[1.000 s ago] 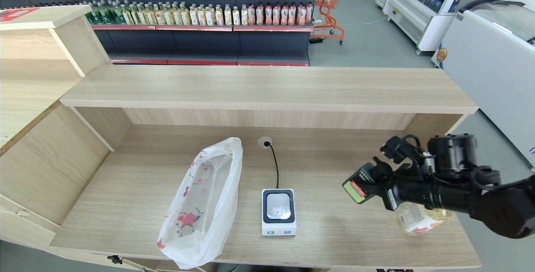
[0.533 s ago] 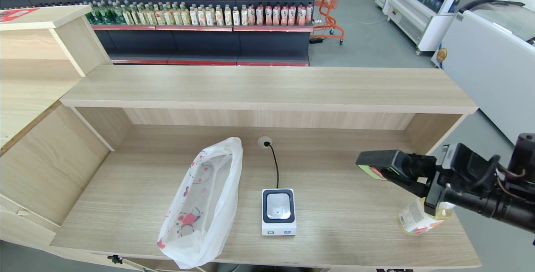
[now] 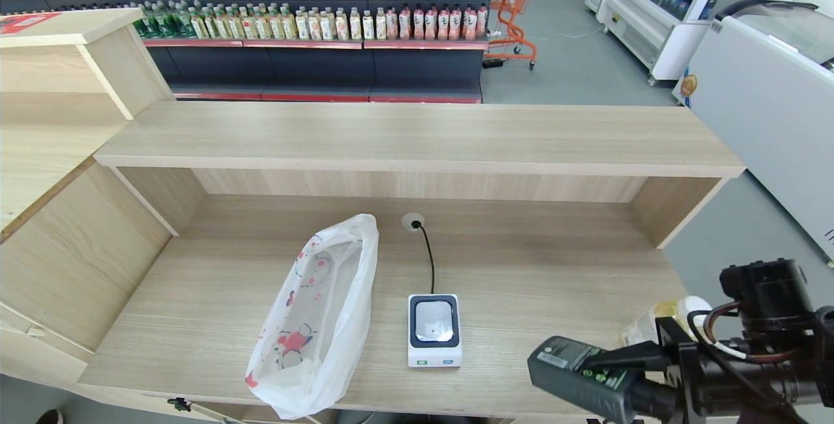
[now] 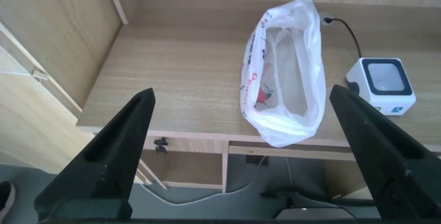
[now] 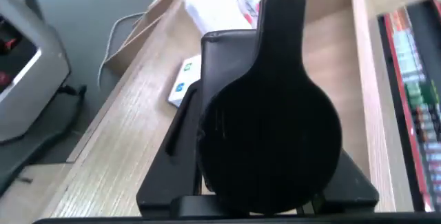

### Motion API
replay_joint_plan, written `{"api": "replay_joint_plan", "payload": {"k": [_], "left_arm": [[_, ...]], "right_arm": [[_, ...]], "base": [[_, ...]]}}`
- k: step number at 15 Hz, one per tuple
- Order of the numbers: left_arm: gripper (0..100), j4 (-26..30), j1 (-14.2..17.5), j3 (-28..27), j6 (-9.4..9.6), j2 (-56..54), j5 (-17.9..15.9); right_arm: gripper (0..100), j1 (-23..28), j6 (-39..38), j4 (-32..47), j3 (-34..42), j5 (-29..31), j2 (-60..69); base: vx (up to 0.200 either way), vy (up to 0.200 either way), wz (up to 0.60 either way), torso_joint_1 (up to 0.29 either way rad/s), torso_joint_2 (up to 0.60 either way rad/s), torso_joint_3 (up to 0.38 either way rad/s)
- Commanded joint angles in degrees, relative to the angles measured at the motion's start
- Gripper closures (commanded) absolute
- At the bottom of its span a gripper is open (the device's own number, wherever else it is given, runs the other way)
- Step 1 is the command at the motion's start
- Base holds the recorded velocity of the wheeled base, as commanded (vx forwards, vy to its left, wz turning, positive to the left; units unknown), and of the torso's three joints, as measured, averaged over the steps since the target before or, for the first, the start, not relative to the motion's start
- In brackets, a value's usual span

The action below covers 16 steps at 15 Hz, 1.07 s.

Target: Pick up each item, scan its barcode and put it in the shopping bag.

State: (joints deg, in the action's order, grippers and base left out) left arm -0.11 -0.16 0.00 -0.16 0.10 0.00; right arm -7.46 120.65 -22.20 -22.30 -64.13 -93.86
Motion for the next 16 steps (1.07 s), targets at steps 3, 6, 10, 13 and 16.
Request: {"api": "replay_joint_plan", "payload": {"k": [3,6,10,13,16], "left_arm": [[0,0.0,0.0,0.0,-0.02,0.0,0.0],[0,-0.1,0.0,0.0,-0.02,0.0,0.0],[0,0.0,0.0,0.0,-0.02,0.0,0.0],[0,-0.1,0.0,0.0,-0.02,0.0,0.0],[0,0.0,0.0,0.0,-0.02,0.0,0.0]], "right_arm": [[100,-11.8,19.7,4.4,-4.1,3.5,0.5],[100,-14.6,27.2,0.8,-4.9,3.3,-1.4],[100,-20.8,37.9,-2.4,-10.0,-0.9,-6.5],[100,-20.8,40.0,-5.8,-10.2,-2.0,-7.0],[100,-20.8,40.5,-7.3,-11.1,-2.8,-7.9]], "base": [[0.0,0.0,0.0,0.0,0.0,0.0],[0.0,0.0,0.0,0.0,0.0,0.0],[0.0,0.0,0.0,0.0,0.0,0.0],[0.0,0.0,0.0,0.0,0.0,0.0],[0.0,0.0,0.0,0.0,0.0,0.0]]}}
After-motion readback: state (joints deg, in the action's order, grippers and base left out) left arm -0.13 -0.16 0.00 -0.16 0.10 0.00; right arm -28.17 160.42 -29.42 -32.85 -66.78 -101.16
